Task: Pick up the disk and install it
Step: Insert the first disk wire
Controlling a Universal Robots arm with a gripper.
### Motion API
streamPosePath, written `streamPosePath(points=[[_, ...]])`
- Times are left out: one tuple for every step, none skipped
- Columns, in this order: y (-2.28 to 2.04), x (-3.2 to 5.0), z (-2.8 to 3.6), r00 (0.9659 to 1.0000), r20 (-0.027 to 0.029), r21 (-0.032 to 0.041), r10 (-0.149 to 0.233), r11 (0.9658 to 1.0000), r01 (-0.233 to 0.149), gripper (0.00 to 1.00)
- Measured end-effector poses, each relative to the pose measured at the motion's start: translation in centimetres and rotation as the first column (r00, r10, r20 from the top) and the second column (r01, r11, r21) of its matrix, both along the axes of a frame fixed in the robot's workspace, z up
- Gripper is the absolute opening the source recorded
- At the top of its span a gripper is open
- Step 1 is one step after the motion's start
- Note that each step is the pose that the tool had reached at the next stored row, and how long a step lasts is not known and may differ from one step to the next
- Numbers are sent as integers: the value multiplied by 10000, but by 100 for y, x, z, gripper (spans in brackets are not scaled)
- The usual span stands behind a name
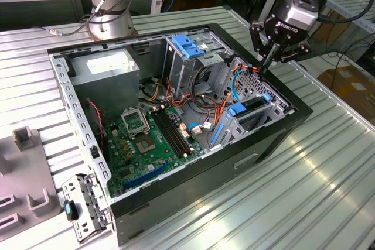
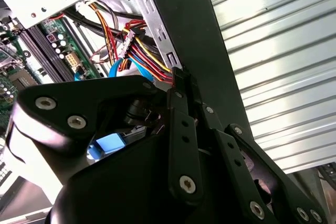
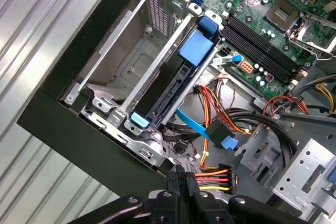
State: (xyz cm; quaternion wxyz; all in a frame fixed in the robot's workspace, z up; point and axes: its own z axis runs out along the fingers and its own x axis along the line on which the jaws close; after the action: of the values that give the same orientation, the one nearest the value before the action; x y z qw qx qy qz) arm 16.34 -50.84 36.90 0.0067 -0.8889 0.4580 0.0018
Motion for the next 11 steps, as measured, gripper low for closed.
streamPosePath(points=[[0,0,0,10000,0,1,-34,10000,34,17],[0,0,0,10000,0,0,-61,10000,61,17],[0,0,0,10000,0,0,-91,10000,91,17],[0,0,0,9999,0,0,-121,9999,121,17],[0,0,0,9999,0,0,-155,9999,155,17],[0,0,0,9998,0,0,-189,9998,189,17],[0,0,0,9998,0,0,-221,9998,221,17],[0,0,0,9997,0,0,-253,9997,253,17],[0,0,0,9996,0,0,-292,9996,292,17],[0,0,0,9995,0,0,-321,9995,321,17],[0,0,0,9993,0,0,-366,9993,366,17]])
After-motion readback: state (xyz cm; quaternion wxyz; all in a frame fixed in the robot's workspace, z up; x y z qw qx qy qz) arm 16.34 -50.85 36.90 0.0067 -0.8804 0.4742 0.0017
